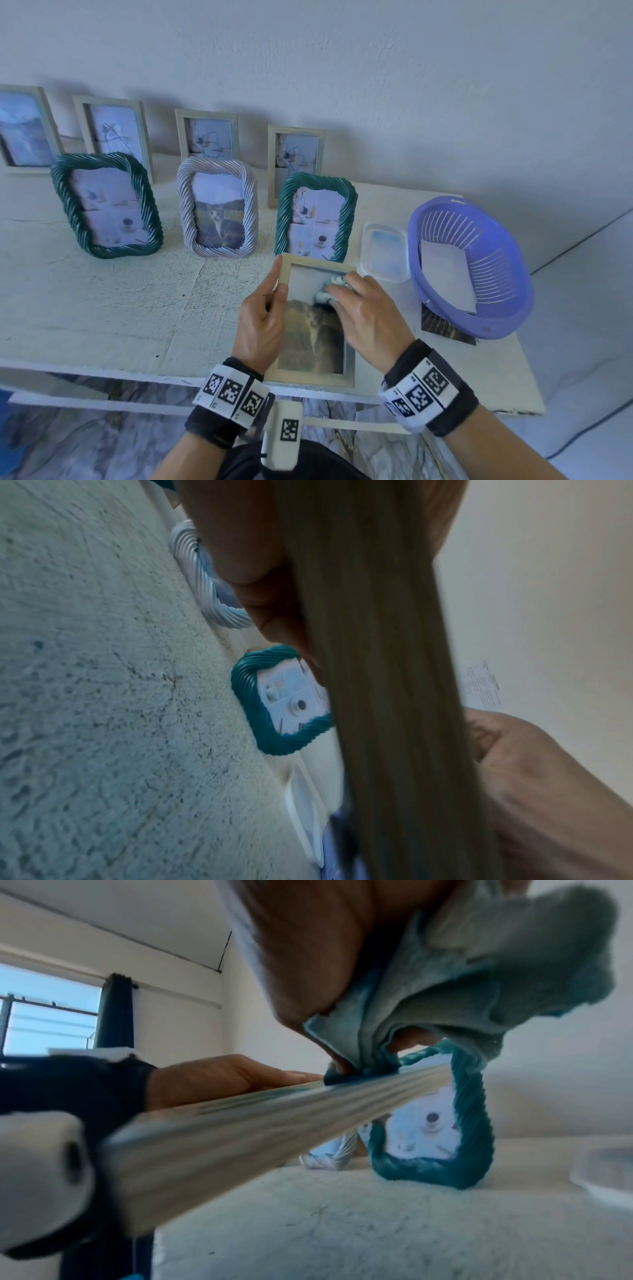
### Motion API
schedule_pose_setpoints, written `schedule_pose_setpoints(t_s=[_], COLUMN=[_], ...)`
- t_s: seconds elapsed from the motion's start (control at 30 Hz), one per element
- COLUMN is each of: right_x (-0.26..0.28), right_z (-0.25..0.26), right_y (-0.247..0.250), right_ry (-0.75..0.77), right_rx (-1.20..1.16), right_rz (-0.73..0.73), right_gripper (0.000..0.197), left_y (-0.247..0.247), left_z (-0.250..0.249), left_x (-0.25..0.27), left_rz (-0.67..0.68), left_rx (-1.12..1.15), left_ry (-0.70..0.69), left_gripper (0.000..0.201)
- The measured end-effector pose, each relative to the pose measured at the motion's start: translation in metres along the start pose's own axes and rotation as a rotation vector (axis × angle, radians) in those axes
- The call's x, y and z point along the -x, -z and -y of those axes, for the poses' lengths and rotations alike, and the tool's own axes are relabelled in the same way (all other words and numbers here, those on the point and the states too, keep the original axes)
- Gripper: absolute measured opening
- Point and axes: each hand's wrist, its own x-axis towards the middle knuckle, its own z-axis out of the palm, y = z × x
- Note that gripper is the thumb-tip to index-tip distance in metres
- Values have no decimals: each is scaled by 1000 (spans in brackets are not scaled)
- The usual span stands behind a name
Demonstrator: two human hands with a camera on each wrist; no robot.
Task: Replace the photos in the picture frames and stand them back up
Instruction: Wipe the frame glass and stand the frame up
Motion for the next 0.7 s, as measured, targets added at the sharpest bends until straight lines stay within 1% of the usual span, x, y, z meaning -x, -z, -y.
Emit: schedule_pose_setpoints(t_s=[0.07,0.2,0.27,0.3,0.37,0.47,0.5,0.6,0.67,0.7], right_x=[6,33,31,26,15,14,20,40,38,33], right_z=[7,18,12,7,-2,1,5,19,14,9], right_y=[-1,0,4,7,11,10,9,8,11,12], right_ry=[24,172,225,228,179,130,134,204,235,226], right_rx=[-48,-153,-122,-93,-67,-81,-97,-133,-98,-80], right_rz=[5,148,201,197,129,48,58,177,226,220], right_gripper=[24,20,18,18,17,17,17,22,23,22], left_y=[2,6,7,7,5,2,2,3,3,3], left_z=[1,5,4,3,1,-4,-5,-4,-5,-5], left_x=[-2,-4,-3,-2,-2,-6,-7,-9,-7,-6], left_rz=[5,2,-4,-7,-9,9,16,17,25,24], left_rx=[10,19,15,14,14,19,21,16,6,5], left_ry=[9,36,38,36,34,20,21,32,27,28], left_gripper=[44,45,44,44,44,45,44,44,44,44])
